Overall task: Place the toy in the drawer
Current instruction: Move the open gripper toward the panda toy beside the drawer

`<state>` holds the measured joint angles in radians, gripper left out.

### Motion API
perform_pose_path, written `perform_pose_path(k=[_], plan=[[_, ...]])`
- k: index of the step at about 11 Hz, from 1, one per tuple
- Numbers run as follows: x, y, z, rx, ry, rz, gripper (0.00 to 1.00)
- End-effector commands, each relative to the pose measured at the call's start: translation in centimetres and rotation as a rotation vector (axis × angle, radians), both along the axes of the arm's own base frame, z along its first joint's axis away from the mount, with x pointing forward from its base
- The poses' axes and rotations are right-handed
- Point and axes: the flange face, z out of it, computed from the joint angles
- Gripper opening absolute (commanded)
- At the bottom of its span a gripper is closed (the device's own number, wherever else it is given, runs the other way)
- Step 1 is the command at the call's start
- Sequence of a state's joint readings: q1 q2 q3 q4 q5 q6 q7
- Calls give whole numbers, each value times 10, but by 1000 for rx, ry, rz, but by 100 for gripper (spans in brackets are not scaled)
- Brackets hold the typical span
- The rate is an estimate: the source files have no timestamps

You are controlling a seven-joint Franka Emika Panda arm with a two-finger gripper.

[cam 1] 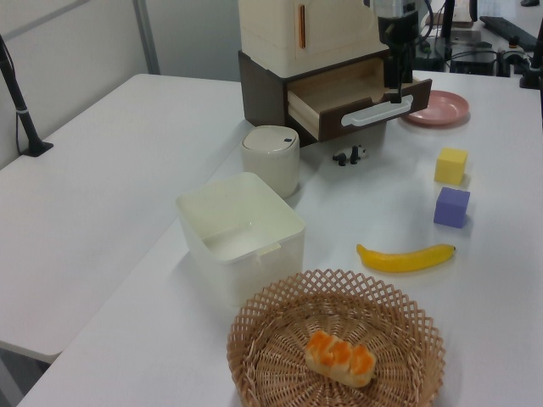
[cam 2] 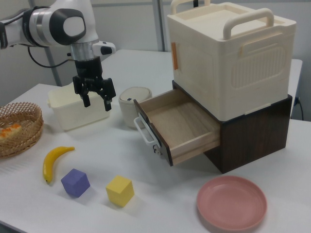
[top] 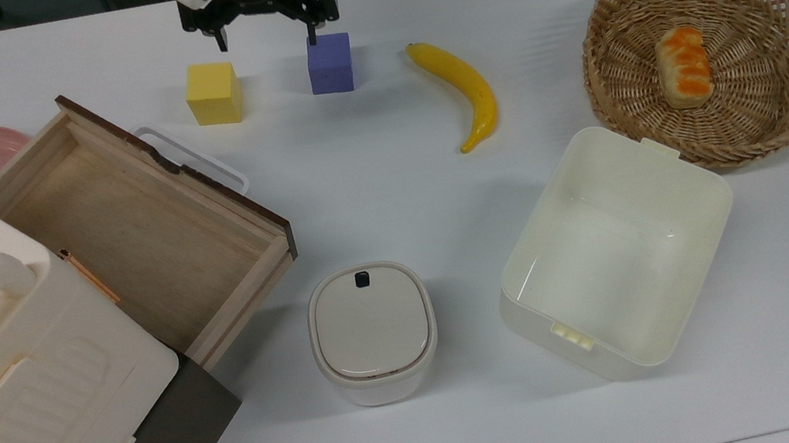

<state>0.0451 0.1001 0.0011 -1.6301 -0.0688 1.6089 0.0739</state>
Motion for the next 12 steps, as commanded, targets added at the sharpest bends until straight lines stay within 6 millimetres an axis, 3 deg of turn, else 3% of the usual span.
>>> perform_pose_path(k=[1,7,12], plan=[[11,19,-33,-18,7,-88,100],[8,31,-137,-98,-193,-193,100],[5,-6,-184,-75,-414,-127,100]])
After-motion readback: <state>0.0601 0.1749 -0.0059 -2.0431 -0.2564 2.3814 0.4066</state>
